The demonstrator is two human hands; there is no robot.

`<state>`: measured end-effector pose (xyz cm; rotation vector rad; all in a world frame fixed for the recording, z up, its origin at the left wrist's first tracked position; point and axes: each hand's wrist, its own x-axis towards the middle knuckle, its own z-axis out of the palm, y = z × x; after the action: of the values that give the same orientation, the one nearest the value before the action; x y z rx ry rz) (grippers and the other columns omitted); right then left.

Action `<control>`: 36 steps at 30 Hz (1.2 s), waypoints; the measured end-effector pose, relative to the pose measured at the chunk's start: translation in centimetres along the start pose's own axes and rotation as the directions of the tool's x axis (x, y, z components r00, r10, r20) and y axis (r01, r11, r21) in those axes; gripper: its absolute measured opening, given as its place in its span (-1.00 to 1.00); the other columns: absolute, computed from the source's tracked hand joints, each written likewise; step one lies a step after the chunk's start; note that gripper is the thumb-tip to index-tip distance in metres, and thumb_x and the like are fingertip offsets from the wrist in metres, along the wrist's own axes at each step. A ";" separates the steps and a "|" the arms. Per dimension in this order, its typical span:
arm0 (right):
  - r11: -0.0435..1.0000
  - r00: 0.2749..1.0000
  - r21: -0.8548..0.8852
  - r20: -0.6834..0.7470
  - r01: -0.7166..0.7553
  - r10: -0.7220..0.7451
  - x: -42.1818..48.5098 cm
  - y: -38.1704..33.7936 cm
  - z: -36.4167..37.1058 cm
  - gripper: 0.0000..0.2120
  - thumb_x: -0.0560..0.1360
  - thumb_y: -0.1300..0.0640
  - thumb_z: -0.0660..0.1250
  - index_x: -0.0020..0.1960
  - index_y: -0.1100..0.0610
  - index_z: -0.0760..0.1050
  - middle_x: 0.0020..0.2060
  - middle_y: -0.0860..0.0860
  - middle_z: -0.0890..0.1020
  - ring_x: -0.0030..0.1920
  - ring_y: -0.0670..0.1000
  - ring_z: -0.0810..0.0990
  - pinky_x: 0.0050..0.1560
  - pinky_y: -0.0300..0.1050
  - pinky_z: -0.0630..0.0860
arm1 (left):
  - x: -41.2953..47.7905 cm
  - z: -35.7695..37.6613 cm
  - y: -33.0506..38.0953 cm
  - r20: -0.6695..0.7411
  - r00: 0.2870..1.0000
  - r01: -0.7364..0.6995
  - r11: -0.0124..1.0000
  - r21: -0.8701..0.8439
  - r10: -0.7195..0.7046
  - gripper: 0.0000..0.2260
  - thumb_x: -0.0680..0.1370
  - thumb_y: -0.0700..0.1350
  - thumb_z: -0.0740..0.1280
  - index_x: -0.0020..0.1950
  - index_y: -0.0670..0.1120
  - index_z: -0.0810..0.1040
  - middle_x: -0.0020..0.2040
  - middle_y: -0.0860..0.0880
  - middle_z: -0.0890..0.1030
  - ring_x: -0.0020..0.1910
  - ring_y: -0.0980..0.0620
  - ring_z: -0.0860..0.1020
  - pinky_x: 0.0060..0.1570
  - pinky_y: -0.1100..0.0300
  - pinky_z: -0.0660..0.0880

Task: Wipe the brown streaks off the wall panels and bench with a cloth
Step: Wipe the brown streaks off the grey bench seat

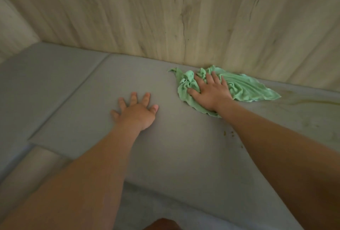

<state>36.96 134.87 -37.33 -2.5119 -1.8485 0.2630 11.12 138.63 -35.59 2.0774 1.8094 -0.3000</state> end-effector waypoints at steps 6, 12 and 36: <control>0.982 0.982 -0.013 0.025 0.186 -0.186 -8.4 -6.2 1.6 -0.24 0.56 -0.49 -0.09 0.67 -0.23 -0.10 0.68 0.11 0.02 0.67 0.11 -0.19 0.63 0.19 -0.21 | 0.5 0.1 -0.8 0.028 0.999 -0.041 0.999 0.003 0.041 -0.43 0.64 0.39 -0.05 0.62 0.38 -0.15 0.67 0.14 -0.26 0.64 -0.25 -0.26 0.51 -0.42 -0.13; 0.913 0.912 -0.048 -0.050 0.406 -0.408 -17.8 -8.7 3.8 -0.30 0.57 -0.43 0.01 0.64 -0.17 0.15 0.63 0.16 0.21 0.66 0.22 -0.01 0.62 0.30 -0.07 | 0.9 1.4 -1.4 -0.029 0.997 -0.071 0.996 0.056 0.073 -0.44 0.66 0.34 -0.07 0.62 0.37 -0.21 0.68 0.10 -0.27 0.63 -0.28 -0.25 0.48 -0.45 -0.13; 0.996 0.995 0.089 -0.102 0.013 -0.004 -26.7 -5.7 5.3 -0.12 0.44 -0.64 -0.10 0.66 -0.30 -0.11 0.69 -0.02 -0.09 0.67 0.09 -0.18 0.63 0.21 -0.16 | -4.7 3.8 3.3 -0.263 0.939 -0.230 0.973 0.004 0.223 -0.56 0.68 0.10 0.06 0.47 -0.08 0.39 0.50 -0.13 0.34 0.51 -0.25 0.25 0.44 -0.33 0.18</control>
<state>23.15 110.80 -38.54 -2.4106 -1.7691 0.2085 13.92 132.48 -36.81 2.3707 1.6754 0.0643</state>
